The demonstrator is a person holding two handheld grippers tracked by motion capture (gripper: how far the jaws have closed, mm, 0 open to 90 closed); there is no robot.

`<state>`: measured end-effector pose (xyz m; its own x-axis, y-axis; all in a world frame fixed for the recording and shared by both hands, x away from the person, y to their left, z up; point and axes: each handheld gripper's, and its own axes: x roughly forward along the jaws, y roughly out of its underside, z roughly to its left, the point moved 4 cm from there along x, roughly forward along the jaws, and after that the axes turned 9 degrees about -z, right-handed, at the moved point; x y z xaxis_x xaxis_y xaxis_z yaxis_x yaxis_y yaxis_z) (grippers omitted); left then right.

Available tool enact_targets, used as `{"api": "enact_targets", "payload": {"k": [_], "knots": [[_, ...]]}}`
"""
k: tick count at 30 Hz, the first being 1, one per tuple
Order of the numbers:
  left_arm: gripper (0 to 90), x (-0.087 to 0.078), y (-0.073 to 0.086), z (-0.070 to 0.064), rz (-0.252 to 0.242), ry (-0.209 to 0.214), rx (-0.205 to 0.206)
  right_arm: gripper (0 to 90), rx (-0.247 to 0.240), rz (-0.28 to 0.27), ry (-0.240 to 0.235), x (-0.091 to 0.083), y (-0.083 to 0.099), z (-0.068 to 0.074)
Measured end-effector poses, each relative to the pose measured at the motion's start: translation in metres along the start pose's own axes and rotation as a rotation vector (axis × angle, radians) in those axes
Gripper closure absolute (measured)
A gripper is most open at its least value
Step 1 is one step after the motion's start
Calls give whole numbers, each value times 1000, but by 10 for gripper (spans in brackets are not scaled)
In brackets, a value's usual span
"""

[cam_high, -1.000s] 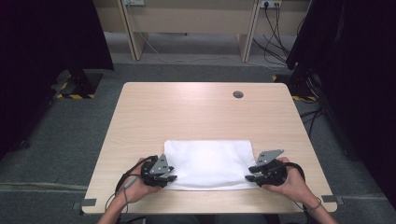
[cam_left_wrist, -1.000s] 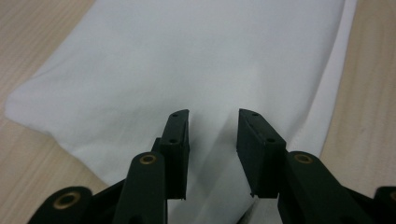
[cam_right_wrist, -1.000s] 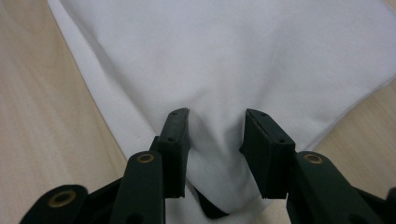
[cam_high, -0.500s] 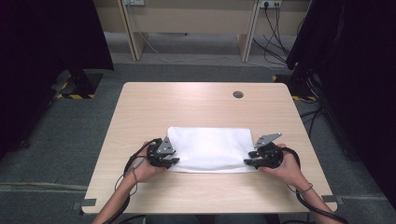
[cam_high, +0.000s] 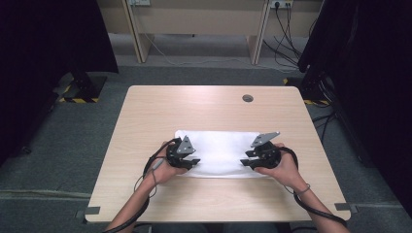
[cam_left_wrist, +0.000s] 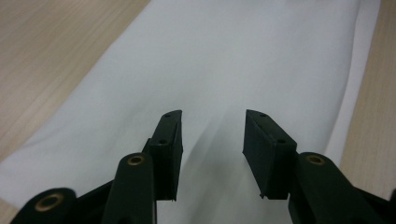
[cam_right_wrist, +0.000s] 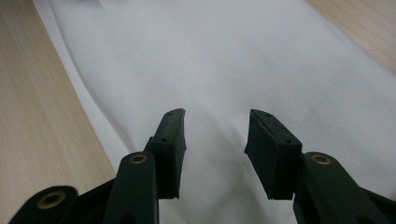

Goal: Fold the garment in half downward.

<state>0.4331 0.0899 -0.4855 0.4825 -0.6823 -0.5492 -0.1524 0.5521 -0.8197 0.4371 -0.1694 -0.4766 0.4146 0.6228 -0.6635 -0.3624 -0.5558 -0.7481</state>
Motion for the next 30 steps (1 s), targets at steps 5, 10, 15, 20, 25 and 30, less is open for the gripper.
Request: {"api": "enact_targets", "payload": {"k": [5, 10, 15, 20, 25, 30], "knots": [[569, 5, -3, -5, 4, 11, 12, 566, -23, 12, -21, 14, -6, 12], [565, 6, 1, -10, 15, 15, 21, 564, -31, 23, -32, 20, -2, 19], [565, 9, 5, -16, 25, 24, 29, 558, -39, 28, -27, 22, 2, 21], [563, 10, 6, -18, 34, 24, 42, 542, -46, 23, -16, 20, -1, 22], [563, 10, 7, -19, 31, 23, 40, 534, -47, 24, -21, 19, -1, 23], [542, 10, 7, -18, 26, 18, 27, 519, -43, 26, -20, 22, 2, 23]]}}
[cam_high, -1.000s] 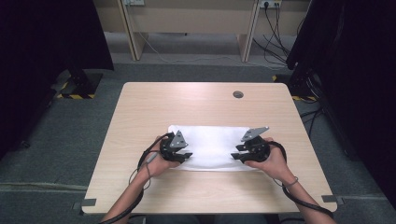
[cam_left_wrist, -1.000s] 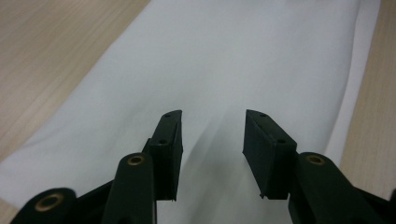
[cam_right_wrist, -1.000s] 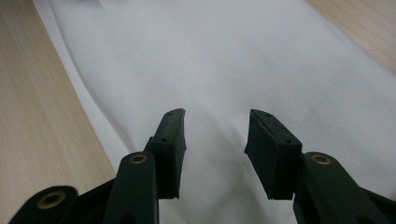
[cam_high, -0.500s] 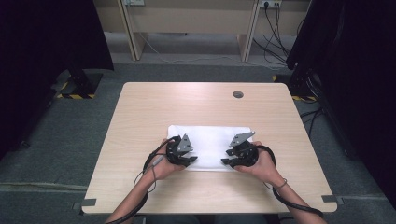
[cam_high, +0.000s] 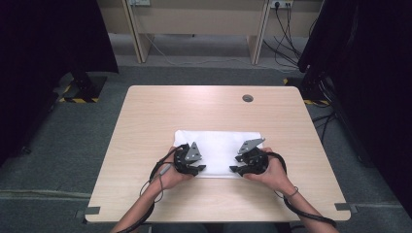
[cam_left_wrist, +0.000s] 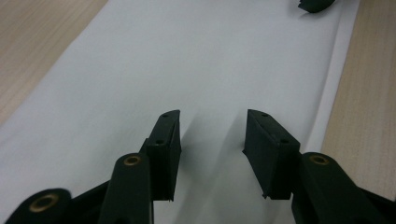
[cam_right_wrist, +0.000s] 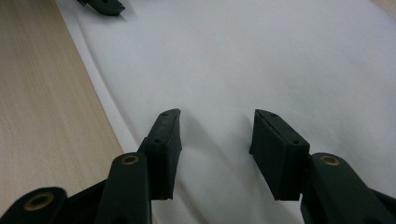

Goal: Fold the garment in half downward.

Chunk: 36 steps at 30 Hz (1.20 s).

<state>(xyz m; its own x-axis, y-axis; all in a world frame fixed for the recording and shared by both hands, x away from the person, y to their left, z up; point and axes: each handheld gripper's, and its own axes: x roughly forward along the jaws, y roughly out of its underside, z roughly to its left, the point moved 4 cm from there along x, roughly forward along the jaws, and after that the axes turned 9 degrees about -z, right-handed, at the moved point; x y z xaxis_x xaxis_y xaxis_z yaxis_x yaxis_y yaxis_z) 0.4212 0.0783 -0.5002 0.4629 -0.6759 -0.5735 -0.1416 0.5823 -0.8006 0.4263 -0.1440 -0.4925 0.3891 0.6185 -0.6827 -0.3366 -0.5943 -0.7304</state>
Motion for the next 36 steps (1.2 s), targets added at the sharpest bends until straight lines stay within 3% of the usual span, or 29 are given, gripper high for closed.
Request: {"api": "enact_targets", "payload": {"k": [9, 18, 25, 36], "knots": [[404, -6, -6, 1, -45, -28, -49, 435, 23, -29, 6, -6, -4, -2], [243, -22, -10, 10, -123, -83, -142, 368, 66, -50, 1, -12, -4, -7], [200, -47, -5, 21, -177, -132, -211, 305, 104, -73, 11, -21, -5, -12], [190, -77, 2, 39, -225, -228, -256, 284, 133, -90, 28, -29, -1, -21]]}}
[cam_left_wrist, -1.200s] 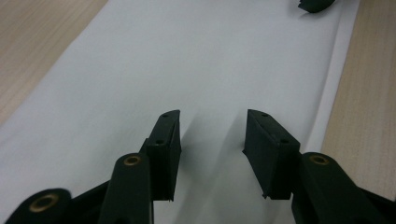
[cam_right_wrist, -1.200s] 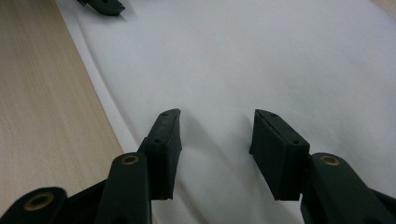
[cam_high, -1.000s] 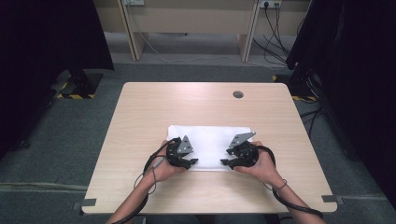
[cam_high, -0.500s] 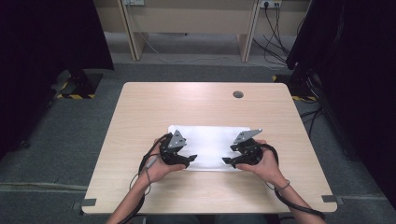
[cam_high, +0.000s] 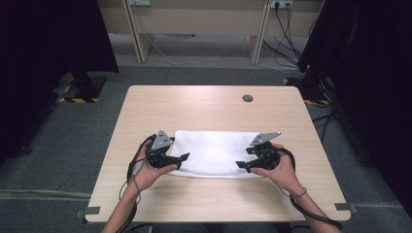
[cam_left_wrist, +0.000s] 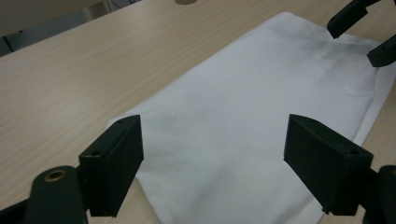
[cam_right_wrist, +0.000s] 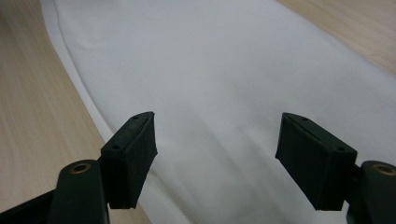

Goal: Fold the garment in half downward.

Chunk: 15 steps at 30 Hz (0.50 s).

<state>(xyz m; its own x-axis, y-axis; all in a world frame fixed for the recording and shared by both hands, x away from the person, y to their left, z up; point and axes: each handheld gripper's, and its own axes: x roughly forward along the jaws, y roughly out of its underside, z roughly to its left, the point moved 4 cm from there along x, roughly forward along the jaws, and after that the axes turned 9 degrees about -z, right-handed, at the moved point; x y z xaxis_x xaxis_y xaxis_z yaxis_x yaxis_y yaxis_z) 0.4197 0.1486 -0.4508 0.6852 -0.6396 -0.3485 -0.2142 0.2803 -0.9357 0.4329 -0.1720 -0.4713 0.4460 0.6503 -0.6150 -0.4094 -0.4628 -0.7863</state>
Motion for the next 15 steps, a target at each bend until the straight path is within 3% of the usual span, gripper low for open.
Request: {"api": "enact_targets", "payload": {"k": [15], "knots": [[191, 3, -3, -7, 12, 9, 32, 281, -2, -9, 11, -6, -1, 0]]}}
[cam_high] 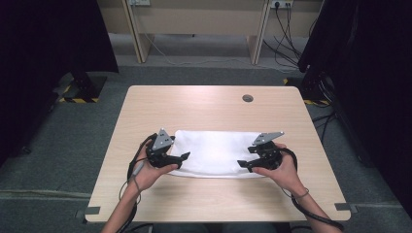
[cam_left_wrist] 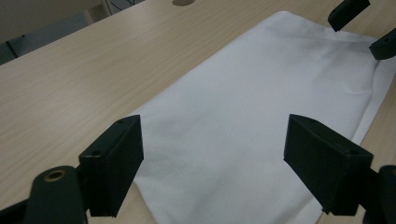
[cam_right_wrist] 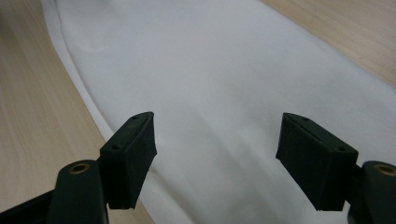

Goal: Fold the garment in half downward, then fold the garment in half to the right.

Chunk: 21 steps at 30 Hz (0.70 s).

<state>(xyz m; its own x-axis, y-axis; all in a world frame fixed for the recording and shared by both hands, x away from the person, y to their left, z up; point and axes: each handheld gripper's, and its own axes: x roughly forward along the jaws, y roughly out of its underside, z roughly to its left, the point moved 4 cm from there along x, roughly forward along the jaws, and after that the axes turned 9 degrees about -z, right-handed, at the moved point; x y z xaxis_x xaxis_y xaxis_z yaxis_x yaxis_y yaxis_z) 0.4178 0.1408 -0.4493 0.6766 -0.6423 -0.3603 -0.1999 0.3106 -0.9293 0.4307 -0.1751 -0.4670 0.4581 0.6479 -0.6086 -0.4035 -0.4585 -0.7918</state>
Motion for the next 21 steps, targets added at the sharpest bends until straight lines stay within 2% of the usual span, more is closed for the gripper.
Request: {"api": "enact_targets", "payload": {"k": [6, 9, 10, 12, 13, 14, 15, 16, 17, 18, 19, 21], "knots": [[193, -1, -2, 4, -4, -8, 1, 281, -4, -6, 0, -2, -3, 0], [206, 1, -2, 11, 1, -19, -2, 281, -13, -3, -4, -1, -5, 1], [212, 8, -3, 19, 17, -23, -8, 281, -16, -1, -6, 0, -5, 2], [235, 8, -3, 19, 17, -23, -8, 281, -19, 0, -14, 2, -7, 3], [235, 19, -7, 30, 38, -32, -7, 281, -19, 0, -14, 2, -7, 3], [272, 19, -7, 30, 38, -32, -7, 281, -19, 0, -14, 2, -7, 3], [272, 19, -7, 30, 38, -32, -7, 281, -23, 2, -17, 4, -7, 3], [272, 32, -13, 47, 64, -56, -9, 281, -23, 2, -17, 4, -7, 3], [317, 32, -13, 47, 64, -56, -9, 281, -23, 2, -17, 4, -7, 3], [317, 32, -13, 47, 64, -56, -9, 281, -26, 6, -18, 4, -7, 5], [317, 45, -16, 63, 84, -72, -21, 280, -26, 6, -18, 4, -7, 5], [347, 45, -16, 63, 84, -72, -21, 280, -32, 8, -18, 4, -7, 5]]}}
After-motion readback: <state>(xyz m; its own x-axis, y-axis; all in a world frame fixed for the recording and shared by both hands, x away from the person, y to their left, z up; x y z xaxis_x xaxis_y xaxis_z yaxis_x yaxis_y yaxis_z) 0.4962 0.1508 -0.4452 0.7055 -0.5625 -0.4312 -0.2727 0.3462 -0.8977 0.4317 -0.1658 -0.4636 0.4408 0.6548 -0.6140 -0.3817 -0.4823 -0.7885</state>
